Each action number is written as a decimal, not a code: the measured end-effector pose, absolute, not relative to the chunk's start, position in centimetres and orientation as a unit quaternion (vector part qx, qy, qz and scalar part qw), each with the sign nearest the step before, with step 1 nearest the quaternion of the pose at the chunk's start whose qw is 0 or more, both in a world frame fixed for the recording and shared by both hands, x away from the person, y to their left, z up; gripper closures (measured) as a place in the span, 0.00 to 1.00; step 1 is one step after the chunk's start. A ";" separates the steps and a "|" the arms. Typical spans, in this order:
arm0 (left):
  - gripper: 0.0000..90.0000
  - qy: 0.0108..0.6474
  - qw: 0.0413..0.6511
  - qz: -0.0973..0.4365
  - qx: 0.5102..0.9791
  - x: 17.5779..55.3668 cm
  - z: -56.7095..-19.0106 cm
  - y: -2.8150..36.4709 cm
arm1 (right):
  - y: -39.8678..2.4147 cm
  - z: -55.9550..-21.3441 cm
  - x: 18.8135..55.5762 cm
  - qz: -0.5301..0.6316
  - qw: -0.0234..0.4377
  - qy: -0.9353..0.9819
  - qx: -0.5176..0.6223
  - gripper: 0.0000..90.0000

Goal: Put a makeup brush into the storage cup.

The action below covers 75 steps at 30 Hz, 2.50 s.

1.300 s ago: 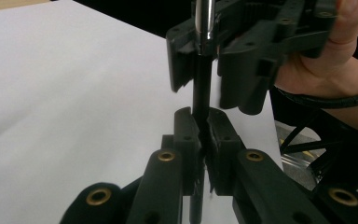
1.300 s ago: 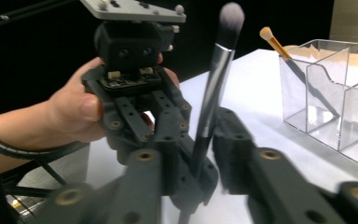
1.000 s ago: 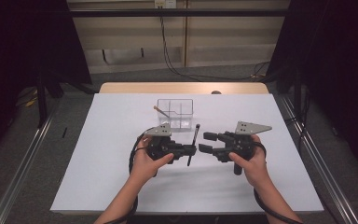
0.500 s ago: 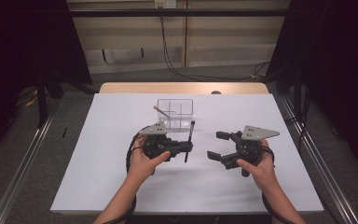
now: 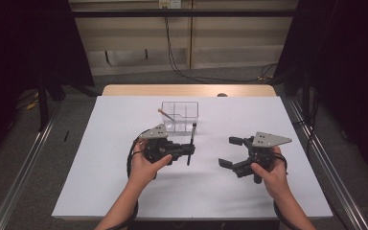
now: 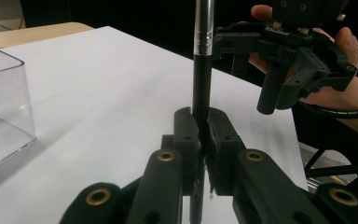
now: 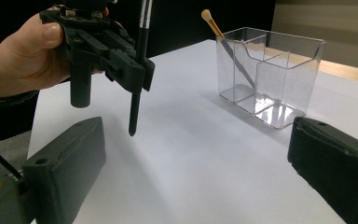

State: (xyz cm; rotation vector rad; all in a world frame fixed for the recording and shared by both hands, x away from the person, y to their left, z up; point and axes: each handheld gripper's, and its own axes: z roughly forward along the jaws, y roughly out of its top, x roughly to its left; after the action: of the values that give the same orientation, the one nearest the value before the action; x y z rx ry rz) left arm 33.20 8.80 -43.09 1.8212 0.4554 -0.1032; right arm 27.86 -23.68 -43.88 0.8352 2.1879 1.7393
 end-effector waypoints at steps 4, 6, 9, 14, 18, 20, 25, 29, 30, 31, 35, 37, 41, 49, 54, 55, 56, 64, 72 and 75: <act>0.93 0.197 0.591 -0.041 0.781 33.3 -43.0 9.0 | -24.0 -44.0 27.7 0.585 0.118 0.750 0.285 0.06; 0.93 0.198 0.591 -0.040 0.781 33.3 -43.0 9.1 | -24.1 -44.1 27.6 0.584 0.118 0.752 0.283 0.06; 0.93 0.198 0.592 -0.038 0.781 33.3 -42.9 9.2 | -24.3 -44.1 27.5 0.579 0.119 0.756 0.281 0.06; 0.93 0.199 0.591 -0.036 0.781 33.4 -42.9 9.3 | -24.7 -44.3 27.3 0.575 0.122 0.757 0.286 0.06; 0.93 0.201 0.592 -0.033 0.780 33.4 -42.9 9.4 | -25.3 -44.4 27.1 0.573 0.124 0.756 0.293 0.06; 0.93 0.200 0.592 -0.032 0.780 33.4 -42.9 9.4 | -25.6 -44.5 26.9 0.575 0.124 0.753 0.293 0.06; 0.93 0.199 0.592 -0.031 0.780 33.4 -42.9 9.3 | -26.5 -44.6 26.6 0.575 0.130 0.750 0.299 0.06; 0.93 0.200 0.594 -0.029 0.779 33.5 -42.9 9.3 | -27.2 -44.8 26.4 0.573 0.136 0.748 0.307 0.06; 0.93 0.201 0.595 -0.029 0.778 33.5 -42.8 9.3 | -27.4 -44.8 26.3 0.572 0.138 0.746 0.310 0.06; 0.93 0.202 0.595 -0.028 0.778 33.5 -42.8 9.3 | -27.5 -44.8 26.2 0.572 0.139 0.746 0.311 0.07; 0.93 0.200 0.597 -0.025 0.777 33.6 -42.7 9.5 | -28.0 -44.9 26.0 0.567 0.142 0.746 0.320 0.07; 0.93 0.203 0.599 -0.022 0.774 33.6 -42.6 9.5 | -28.2 -45.0 25.9 0.561 0.144 0.747 0.326 0.07; 0.93 0.204 0.604 -0.018 0.770 33.7 -42.5 9.8 | -28.7 -44.9 25.6 0.559 0.150 0.746 0.330 0.07; 0.93 0.205 0.606 -0.013 0.768 33.9 -42.4 10.0 | -29.5 -45.1 25.1 0.556 0.156 0.744 0.336 0.07; 0.93 0.208 0.608 -0.010 0.766 34.2 -42.3 10.2 | -29.7 -45.1 24.8 0.557 0.161 0.742 0.337 0.07; 0.93 0.208 0.608 -0.010 0.766 34.2 -42.3 10.2 | -29.8 -45.1 24.7 0.556 0.161 0.742 0.338 0.07; 0.93 0.207 0.608 -0.008 0.766 34.4 -42.2 10.2 | -29.9 -45.1 24.6 0.557 0.163 0.741 0.338 0.07; 0.93 0.209 0.611 -0.001 0.764 34.9 -42.0 10.4 | -30.5 -45.3 24.0 0.558 0.164 0.739 0.340 0.07; 0.93 0.213 0.617 0.008 0.758 35.6 -41.4 11.0 | -30.9 -45.3 23.6 0.562 0.165 0.734 0.344 0.07; 0.93 0.213 0.618 0.010 0.756 35.8 -41.2 11.1 | -30.8 -45.3 23.5 0.560 0.167 0.736 0.342 0.07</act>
State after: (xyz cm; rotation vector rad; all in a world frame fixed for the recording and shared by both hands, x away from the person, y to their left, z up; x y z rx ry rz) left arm 35.80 11.13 -41.19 1.7405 0.4903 0.0228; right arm 23.55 -30.82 -45.28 0.9746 2.0942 1.5949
